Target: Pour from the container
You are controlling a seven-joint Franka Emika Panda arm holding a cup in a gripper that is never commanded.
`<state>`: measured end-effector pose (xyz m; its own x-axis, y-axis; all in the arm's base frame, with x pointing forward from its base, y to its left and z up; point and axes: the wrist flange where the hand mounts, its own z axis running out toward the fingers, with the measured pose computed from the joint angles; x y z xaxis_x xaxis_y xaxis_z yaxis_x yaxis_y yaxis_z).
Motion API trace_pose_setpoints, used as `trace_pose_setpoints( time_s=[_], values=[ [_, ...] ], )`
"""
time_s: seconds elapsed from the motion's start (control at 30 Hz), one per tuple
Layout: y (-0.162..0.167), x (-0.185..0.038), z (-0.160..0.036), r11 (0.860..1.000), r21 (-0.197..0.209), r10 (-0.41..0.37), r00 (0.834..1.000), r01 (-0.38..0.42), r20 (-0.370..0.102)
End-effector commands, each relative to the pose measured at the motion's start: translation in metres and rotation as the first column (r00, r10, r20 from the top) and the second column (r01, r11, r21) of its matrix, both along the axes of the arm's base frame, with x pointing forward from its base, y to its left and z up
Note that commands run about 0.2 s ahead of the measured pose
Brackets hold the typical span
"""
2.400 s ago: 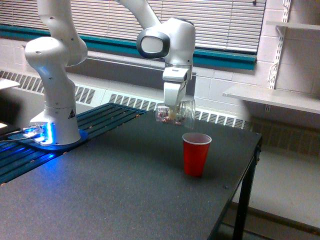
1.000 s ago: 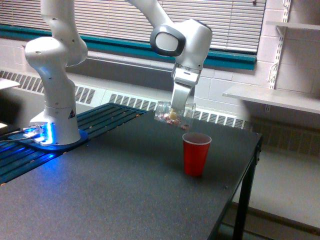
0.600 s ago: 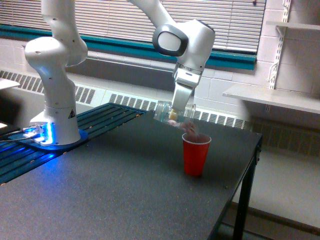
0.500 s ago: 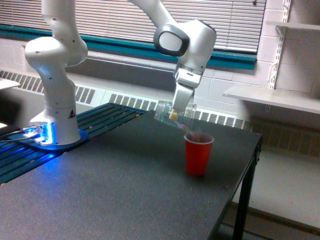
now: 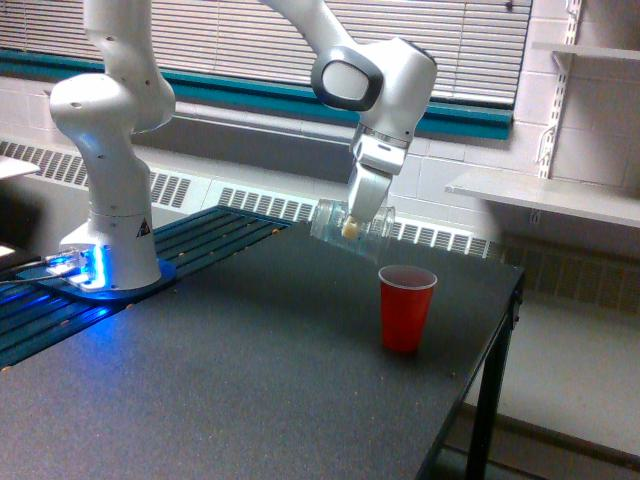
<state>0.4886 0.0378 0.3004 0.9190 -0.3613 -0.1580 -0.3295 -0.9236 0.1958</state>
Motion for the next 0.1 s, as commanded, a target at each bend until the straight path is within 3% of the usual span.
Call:
trace_pose_setpoints(
  time_s=[0.03, 0.1],
  values=[
    [0.0038, -0.0004, 0.0043, 1.000, 0.012, 0.020, 0.999, -0.020, 0.026],
    [0.0034, -0.0014, 0.0048, 1.000, 0.010, 0.019, 0.999, -0.019, 0.027]
  ],
)
